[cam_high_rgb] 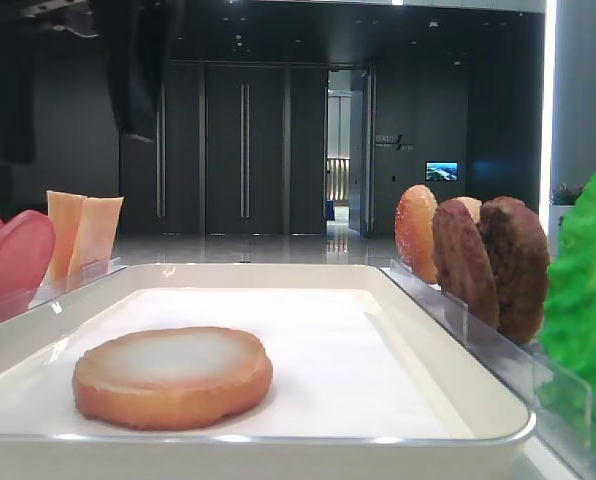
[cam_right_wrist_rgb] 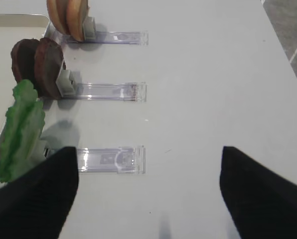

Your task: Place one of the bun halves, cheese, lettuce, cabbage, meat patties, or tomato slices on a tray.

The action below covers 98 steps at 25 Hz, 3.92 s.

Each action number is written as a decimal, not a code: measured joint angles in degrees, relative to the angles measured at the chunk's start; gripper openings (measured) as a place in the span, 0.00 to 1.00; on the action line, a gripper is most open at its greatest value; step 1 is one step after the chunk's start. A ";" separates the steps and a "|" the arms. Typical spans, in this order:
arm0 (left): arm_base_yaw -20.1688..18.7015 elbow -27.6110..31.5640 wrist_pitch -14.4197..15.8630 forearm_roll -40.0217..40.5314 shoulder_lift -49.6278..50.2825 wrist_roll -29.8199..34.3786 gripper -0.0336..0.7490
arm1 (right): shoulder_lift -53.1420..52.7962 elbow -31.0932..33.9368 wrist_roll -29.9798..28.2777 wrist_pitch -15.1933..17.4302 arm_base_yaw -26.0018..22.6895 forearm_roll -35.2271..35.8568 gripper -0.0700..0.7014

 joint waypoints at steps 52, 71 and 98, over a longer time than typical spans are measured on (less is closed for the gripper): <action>32.08 19.59 2.45 9.79 -47.35 12.71 0.70 | 0.00 0.00 0.00 0.00 0.00 0.00 0.81; 32.08 38.70 3.61 7.74 -95.38 23.45 0.70 | 0.00 0.00 0.00 0.00 0.00 0.00 0.81; 32.08 46.47 -4.67 2.01 -98.15 25.46 0.70 | 0.00 0.00 0.00 0.00 0.00 0.00 0.81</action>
